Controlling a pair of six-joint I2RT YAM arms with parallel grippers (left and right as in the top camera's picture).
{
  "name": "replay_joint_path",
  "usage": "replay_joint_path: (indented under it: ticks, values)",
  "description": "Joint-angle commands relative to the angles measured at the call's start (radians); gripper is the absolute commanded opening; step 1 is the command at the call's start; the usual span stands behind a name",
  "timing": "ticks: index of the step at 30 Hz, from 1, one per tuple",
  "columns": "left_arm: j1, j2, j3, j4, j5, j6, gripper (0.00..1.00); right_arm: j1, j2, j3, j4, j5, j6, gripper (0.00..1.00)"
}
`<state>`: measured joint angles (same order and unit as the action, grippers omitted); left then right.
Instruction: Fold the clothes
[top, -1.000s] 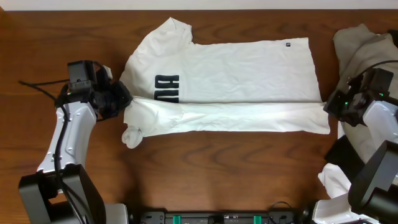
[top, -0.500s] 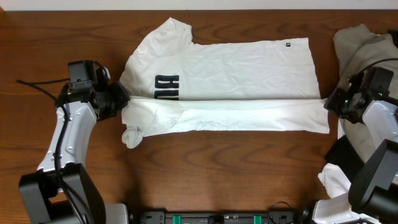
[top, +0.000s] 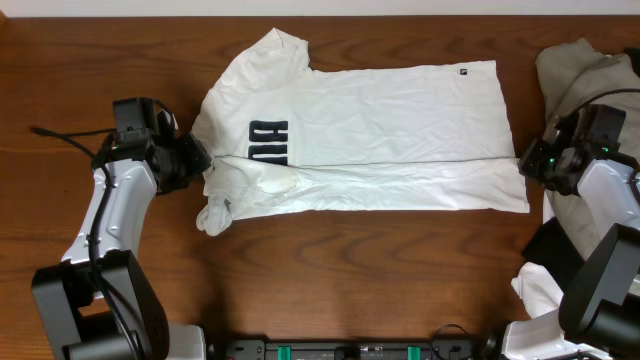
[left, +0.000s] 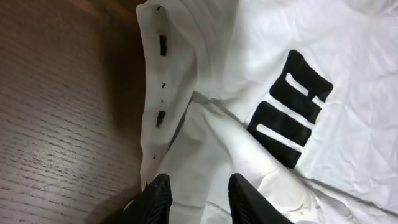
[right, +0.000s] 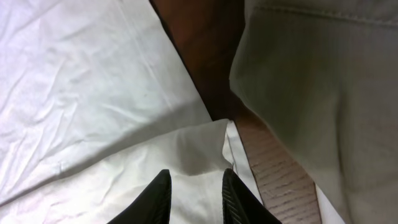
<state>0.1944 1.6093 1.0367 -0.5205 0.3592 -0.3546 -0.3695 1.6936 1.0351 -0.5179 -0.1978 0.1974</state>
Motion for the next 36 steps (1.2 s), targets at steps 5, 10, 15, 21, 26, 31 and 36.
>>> replay_joint_path:
  ticks: [5, 10, 15, 21, 26, 31, 36]
  values:
    - [0.000, 0.006, 0.013, -0.085, -0.013, 0.002, 0.34, 0.006, 0.008, 0.016, -0.050, 0.006, -0.004, 0.26]
    - [0.000, 0.006, 0.013, -0.269, -0.013, 0.001, 0.41, 0.011, 0.008, 0.012, -0.094, 0.007, -0.007, 0.26]
    - [0.000, 0.006, 0.013, -0.435, -0.013, 0.002, 0.46, 0.026, 0.008, -0.028, -0.062, 0.007, -0.016, 0.25]
    - [0.000, 0.006, -0.010, -0.476, -0.013, 0.002, 0.51, 0.051, 0.008, -0.119, 0.045, 0.006, -0.015, 0.25]
    - [0.000, 0.006, -0.056, -0.444, -0.013, 0.001, 0.52, 0.068, 0.008, -0.193, 0.141, 0.006, -0.015, 0.26]
    - [0.000, 0.006, -0.131, -0.382, -0.004, 0.001, 0.52, 0.075, 0.008, -0.232, 0.188, 0.007, -0.015, 0.26]
    - [0.000, 0.006, -0.158, -0.327, 0.002, 0.002, 0.51, 0.075, 0.008, -0.233, 0.188, 0.006, -0.015, 0.26]
